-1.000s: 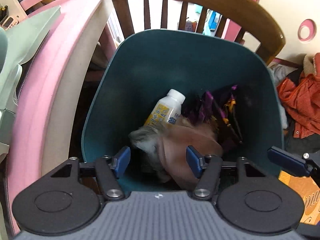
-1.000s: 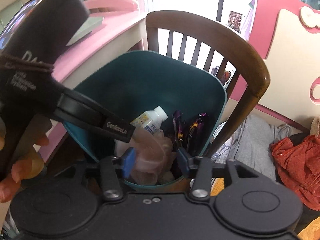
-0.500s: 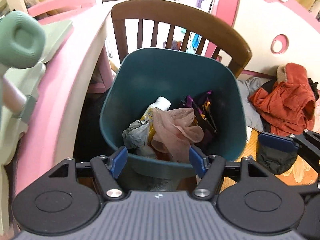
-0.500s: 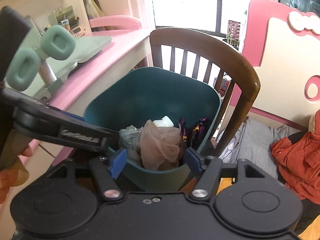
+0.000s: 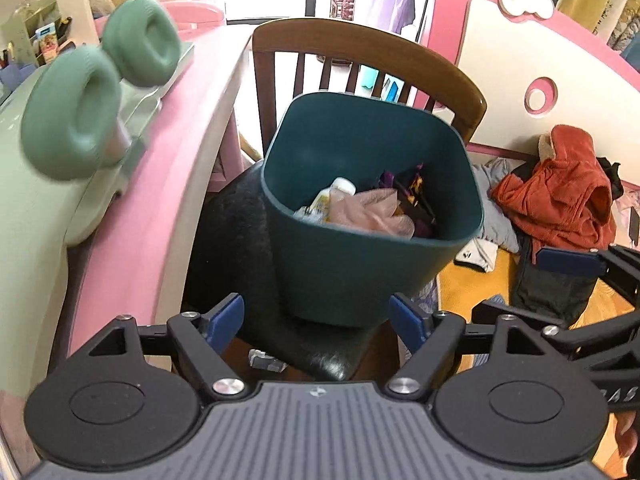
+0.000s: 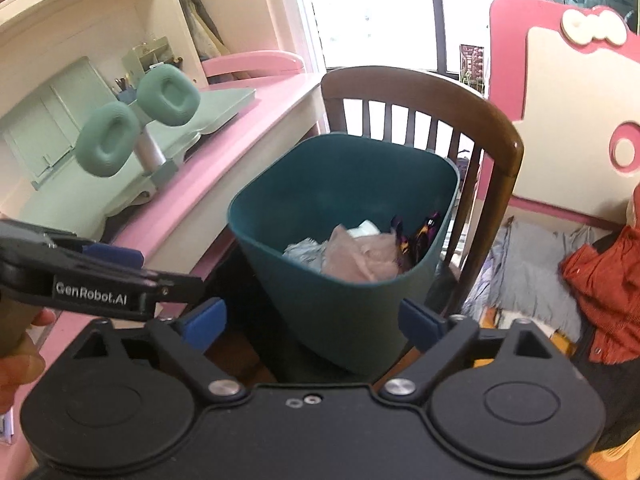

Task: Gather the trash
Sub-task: 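Lower both tools toward the snack packet and stick sachet on the floor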

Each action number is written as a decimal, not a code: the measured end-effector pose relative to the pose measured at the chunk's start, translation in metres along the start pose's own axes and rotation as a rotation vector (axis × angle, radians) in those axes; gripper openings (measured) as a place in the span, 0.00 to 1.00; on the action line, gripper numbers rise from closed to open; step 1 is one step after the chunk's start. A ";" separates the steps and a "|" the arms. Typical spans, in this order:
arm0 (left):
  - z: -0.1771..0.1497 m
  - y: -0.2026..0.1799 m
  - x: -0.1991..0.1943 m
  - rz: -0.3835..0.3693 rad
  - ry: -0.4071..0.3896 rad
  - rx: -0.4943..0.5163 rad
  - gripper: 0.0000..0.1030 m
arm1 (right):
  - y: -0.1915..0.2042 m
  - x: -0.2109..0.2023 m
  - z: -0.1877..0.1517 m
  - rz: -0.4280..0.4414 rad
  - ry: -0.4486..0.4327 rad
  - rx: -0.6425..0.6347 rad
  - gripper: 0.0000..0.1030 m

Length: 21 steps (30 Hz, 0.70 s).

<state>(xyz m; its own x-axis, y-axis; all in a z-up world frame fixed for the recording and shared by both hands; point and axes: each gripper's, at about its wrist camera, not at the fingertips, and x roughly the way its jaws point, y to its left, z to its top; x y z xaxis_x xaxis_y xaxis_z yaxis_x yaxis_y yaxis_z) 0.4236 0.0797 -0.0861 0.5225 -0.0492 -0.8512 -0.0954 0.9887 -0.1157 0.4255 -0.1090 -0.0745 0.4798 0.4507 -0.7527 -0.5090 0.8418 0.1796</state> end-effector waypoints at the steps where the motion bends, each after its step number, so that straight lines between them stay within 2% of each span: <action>1: -0.006 0.002 0.000 0.001 0.000 -0.001 0.77 | 0.002 0.001 -0.005 0.000 0.001 -0.002 0.96; 4: -0.027 0.008 0.004 -0.009 0.013 -0.023 0.77 | 0.007 0.005 -0.024 -0.011 0.004 -0.005 1.00; 12: -0.092 0.025 0.035 -0.008 0.082 -0.098 0.79 | 0.003 0.024 -0.075 -0.024 0.043 0.098 1.00; 21: -0.164 0.034 0.107 0.012 0.192 -0.145 0.80 | 0.001 0.081 -0.126 -0.009 0.147 0.122 1.00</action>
<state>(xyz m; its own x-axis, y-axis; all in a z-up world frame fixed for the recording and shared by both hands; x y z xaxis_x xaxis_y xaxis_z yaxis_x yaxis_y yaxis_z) 0.3368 0.0849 -0.2649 0.3511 -0.0776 -0.9331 -0.2283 0.9594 -0.1657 0.3738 -0.1092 -0.2148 0.3697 0.4020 -0.8377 -0.4103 0.8795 0.2410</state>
